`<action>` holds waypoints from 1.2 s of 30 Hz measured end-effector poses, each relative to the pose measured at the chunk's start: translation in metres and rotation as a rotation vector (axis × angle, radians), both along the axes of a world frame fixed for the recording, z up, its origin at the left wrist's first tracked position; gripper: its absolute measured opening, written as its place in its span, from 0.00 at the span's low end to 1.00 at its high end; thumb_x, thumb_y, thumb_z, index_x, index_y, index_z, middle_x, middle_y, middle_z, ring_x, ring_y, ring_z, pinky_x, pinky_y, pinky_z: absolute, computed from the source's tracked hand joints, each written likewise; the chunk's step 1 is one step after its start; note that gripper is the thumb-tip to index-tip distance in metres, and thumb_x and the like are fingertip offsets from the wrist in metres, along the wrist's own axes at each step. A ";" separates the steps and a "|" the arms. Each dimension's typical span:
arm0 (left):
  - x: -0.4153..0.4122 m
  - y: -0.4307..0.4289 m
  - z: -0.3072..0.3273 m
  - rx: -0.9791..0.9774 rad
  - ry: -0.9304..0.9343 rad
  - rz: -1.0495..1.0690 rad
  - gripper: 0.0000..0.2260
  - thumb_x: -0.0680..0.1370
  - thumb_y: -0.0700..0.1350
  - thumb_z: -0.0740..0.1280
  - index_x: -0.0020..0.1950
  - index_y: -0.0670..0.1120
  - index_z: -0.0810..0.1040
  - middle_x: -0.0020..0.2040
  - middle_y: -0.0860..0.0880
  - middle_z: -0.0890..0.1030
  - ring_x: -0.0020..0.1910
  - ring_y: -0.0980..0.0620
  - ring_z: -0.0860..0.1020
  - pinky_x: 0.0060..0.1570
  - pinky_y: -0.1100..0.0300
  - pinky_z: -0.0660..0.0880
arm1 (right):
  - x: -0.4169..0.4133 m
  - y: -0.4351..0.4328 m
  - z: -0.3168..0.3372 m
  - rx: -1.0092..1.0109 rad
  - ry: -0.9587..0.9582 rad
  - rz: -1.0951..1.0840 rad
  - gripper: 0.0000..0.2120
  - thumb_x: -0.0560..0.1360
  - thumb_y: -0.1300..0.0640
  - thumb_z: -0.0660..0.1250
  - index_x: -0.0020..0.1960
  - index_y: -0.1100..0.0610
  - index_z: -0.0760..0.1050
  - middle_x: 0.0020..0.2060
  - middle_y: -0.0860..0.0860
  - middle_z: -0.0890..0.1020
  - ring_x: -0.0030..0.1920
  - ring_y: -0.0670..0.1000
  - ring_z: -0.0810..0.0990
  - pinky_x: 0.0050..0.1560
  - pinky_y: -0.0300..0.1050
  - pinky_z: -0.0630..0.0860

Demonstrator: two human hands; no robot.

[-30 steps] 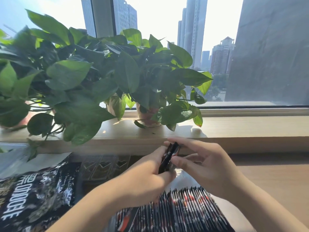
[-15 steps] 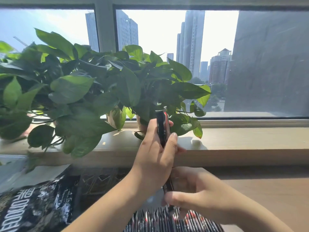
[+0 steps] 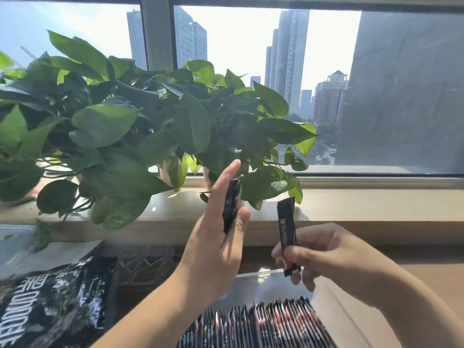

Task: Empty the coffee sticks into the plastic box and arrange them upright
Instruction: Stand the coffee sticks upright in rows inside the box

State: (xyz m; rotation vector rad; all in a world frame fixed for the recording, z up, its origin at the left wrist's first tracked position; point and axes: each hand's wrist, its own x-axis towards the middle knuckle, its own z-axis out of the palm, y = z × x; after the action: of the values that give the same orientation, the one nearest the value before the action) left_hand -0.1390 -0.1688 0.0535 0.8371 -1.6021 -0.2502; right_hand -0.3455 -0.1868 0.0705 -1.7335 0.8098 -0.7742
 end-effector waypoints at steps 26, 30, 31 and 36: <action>0.000 0.012 -0.012 0.225 -0.005 -0.361 0.17 0.77 0.47 0.72 0.63 0.51 0.72 0.45 0.42 0.76 0.34 0.55 0.75 0.35 0.60 0.76 | 0.023 0.008 -0.020 0.070 -0.008 0.133 0.11 0.73 0.51 0.73 0.44 0.59 0.86 0.33 0.54 0.82 0.34 0.51 0.81 0.36 0.41 0.78; -0.005 0.012 -0.017 0.277 -0.056 -0.404 0.18 0.79 0.34 0.66 0.64 0.52 0.70 0.41 0.49 0.77 0.31 0.49 0.73 0.32 0.56 0.74 | 0.028 0.008 -0.024 0.026 0.132 0.152 0.20 0.72 0.37 0.71 0.40 0.54 0.85 0.38 0.59 0.86 0.36 0.53 0.83 0.39 0.45 0.80; -0.005 0.012 -0.016 0.264 -0.062 -0.379 0.18 0.80 0.34 0.64 0.64 0.53 0.70 0.39 0.50 0.76 0.31 0.50 0.72 0.32 0.56 0.74 | 0.028 0.008 -0.025 0.010 0.178 0.134 0.21 0.72 0.36 0.70 0.40 0.54 0.85 0.38 0.59 0.86 0.36 0.53 0.84 0.40 0.46 0.81; -0.006 0.012 -0.012 0.249 0.091 -0.403 0.18 0.79 0.34 0.62 0.66 0.49 0.69 0.38 0.45 0.72 0.33 0.49 0.71 0.34 0.59 0.73 | 0.028 0.008 -0.027 0.016 0.228 0.122 0.27 0.72 0.33 0.68 0.52 0.56 0.82 0.49 0.57 0.85 0.46 0.58 0.86 0.50 0.55 0.84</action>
State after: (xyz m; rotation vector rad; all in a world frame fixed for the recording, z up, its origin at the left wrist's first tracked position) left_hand -0.1451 -0.1565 0.0419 0.6704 -1.6646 -0.7769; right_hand -0.3172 -0.1789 0.0436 -1.8602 0.8511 -0.4926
